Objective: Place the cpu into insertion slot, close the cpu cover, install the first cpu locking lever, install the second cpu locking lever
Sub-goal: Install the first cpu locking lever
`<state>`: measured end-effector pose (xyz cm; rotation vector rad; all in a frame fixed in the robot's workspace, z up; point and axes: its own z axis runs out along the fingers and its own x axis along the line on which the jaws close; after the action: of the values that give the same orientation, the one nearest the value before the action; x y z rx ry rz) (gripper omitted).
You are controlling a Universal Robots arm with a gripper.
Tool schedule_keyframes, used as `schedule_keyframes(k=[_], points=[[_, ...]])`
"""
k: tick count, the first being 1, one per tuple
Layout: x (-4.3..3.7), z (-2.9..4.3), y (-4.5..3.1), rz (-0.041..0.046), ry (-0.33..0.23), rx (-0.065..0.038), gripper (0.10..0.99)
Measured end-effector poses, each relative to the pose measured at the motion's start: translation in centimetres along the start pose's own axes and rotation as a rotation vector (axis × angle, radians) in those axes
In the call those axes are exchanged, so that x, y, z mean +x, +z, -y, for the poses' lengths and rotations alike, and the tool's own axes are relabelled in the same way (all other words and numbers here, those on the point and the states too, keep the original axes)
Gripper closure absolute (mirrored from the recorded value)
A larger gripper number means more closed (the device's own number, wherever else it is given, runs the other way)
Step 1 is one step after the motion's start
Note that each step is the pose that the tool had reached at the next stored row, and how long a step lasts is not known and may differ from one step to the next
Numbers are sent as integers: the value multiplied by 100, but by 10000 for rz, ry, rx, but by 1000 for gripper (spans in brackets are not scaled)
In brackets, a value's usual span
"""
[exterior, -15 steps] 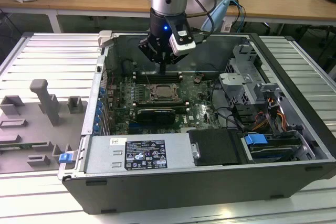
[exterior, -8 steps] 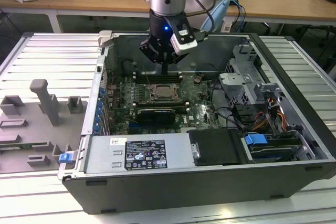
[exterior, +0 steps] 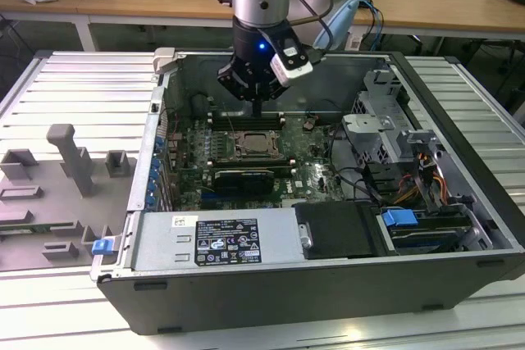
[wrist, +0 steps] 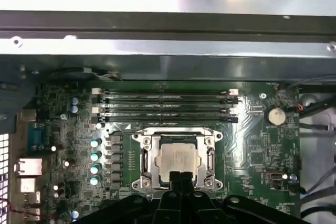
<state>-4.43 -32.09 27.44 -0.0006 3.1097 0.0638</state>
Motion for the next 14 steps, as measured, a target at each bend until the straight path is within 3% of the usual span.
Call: schedule_keyframes(k=[1, 10, 14], points=[[74, 0, 1, 0, -6, 1, 980], [479, 0, 4, 4, -13, 1, 980], [540, -6, 8, 5, -13, -1, 980]])
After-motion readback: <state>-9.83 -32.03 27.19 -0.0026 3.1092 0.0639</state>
